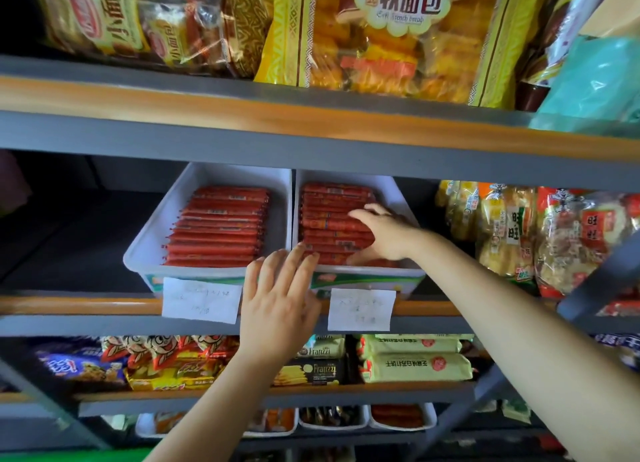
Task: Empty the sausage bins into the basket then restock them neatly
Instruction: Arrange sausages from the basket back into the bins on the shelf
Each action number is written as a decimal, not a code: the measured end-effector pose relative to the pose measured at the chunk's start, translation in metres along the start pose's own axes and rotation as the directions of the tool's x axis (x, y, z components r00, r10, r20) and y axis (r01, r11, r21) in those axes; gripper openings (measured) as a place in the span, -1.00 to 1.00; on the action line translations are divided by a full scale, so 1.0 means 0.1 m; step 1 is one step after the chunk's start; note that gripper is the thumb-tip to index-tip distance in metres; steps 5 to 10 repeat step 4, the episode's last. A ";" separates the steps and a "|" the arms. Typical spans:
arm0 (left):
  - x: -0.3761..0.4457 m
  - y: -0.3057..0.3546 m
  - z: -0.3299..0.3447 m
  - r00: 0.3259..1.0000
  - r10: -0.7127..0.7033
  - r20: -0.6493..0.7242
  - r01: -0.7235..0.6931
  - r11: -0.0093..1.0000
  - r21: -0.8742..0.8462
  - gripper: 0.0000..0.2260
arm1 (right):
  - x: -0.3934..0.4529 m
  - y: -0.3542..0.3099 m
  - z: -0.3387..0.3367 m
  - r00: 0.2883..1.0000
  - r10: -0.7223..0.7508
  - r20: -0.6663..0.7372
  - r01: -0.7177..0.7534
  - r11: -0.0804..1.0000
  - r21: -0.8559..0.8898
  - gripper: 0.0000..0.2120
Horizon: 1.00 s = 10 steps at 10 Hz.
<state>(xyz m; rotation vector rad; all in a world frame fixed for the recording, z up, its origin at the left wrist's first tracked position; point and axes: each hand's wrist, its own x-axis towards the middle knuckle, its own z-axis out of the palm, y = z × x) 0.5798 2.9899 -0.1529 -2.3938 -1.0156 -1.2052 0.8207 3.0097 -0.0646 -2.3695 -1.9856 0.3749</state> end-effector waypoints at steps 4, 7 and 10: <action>0.01 -0.13 -0.25 0.984 0.051 0.171 -0.017 0.982 -0.190 -0.50 | -0.09 -0.18 -0.13 0.986 0.032 -0.166 0.005 0.977 0.215 -0.35; 0.01 -0.13 -0.25 0.984 0.051 0.171 -0.017 0.982 -0.190 -0.50 | -0.09 -0.18 -0.13 0.986 0.032 -0.166 0.005 0.977 0.215 -0.35; 0.01 -0.13 -0.25 0.984 0.051 0.171 -0.017 0.982 -0.190 -0.50 | -0.09 -0.18 -0.13 0.986 0.032 -0.166 0.005 0.977 0.215 -0.35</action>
